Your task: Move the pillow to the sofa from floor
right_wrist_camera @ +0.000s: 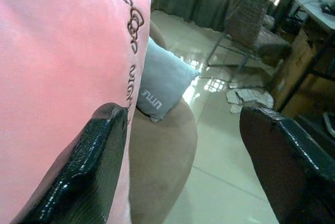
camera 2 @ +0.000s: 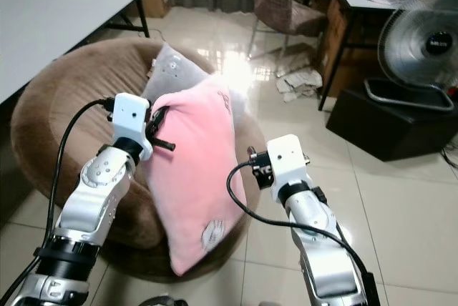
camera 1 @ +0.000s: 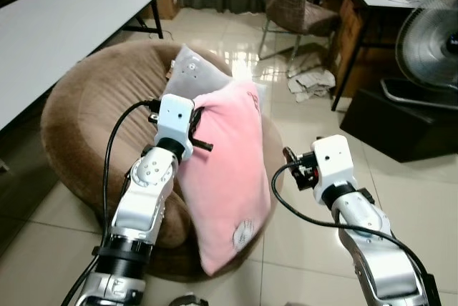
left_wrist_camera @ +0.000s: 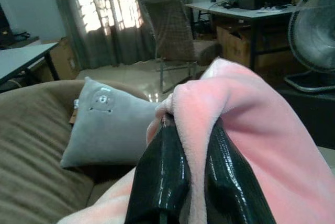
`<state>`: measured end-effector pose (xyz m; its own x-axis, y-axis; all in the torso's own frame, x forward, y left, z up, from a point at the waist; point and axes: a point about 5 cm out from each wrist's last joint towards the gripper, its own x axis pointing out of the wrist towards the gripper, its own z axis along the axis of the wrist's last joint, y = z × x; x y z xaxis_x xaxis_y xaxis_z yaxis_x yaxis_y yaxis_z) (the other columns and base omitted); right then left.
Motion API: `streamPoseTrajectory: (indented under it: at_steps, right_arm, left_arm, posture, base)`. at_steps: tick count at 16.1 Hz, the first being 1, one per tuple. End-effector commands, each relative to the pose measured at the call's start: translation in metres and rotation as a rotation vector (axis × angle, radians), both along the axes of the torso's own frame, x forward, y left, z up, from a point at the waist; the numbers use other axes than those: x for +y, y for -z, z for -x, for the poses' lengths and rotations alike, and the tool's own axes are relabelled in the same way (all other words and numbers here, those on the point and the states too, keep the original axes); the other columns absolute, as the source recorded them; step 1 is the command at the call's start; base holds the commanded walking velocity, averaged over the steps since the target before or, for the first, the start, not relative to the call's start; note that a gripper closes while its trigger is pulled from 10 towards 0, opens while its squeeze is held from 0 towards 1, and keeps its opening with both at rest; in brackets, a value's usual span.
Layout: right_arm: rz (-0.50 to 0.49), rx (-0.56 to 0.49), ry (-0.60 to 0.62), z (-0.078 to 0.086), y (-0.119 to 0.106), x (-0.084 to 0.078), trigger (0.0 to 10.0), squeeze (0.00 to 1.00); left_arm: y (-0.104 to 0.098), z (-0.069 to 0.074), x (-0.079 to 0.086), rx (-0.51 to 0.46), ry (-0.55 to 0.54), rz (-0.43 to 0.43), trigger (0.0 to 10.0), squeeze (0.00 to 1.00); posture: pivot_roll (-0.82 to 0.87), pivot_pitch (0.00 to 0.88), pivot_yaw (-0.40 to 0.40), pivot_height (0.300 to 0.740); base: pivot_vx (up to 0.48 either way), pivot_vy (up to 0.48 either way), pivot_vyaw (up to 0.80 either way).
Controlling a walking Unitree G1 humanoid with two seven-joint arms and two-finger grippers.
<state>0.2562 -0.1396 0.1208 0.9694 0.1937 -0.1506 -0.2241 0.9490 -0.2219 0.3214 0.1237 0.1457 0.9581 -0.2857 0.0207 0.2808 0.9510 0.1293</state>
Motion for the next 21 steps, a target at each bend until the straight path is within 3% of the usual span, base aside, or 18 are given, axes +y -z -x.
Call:
streamPoseTrajectory:
  at_steps: [1,12,15,18,21]
  right_arm:
    - [-0.003,0.002,0.02,0.001,-0.001,-0.003,10.0,0.0]
    - [0.024,0.003,0.01,0.002,-0.001,-0.004,10.0,0.0]
    - [0.017,0.008,0.01,0.002,0.0,-0.003,10.0,0.0]
    - [0.016,0.018,0.011,0.005,0.003,-0.003,10.0,0.0]
    - [0.016,0.026,0.01,0.008,0.005,-0.002,10.0,0.0]
  left_arm:
    - [-0.022,-0.004,-0.003,-0.091,0.019,0.016,10.0,0.0]
    - [-0.022,-0.007,-0.004,-0.084,0.015,0.024,10.0,0.0]
    - [-0.014,-0.012,-0.003,-0.041,-0.019,-0.005,10.0,0.0]
    - [-0.003,-0.029,-0.009,0.05,-0.052,0.01,10.0,0.0]
    - [0.016,-0.044,-0.016,0.14,-0.097,-0.032,10.0,0.0]
  posture:
    - [-0.07,0.035,0.049,0.74]
    - [-0.07,0.037,0.051,0.74]
    - [-0.07,0.039,0.049,0.74]
    - [-0.07,0.056,0.052,0.74]
    - [-0.09,0.076,0.059,0.74]
  base:
    - [0.315,0.0,0.0]
    - [0.334,0.0,0.0]
    - [0.0,0.0,0.0]
    - [0.0,0.0,0.0]
    - [0.0,0.0,0.0]
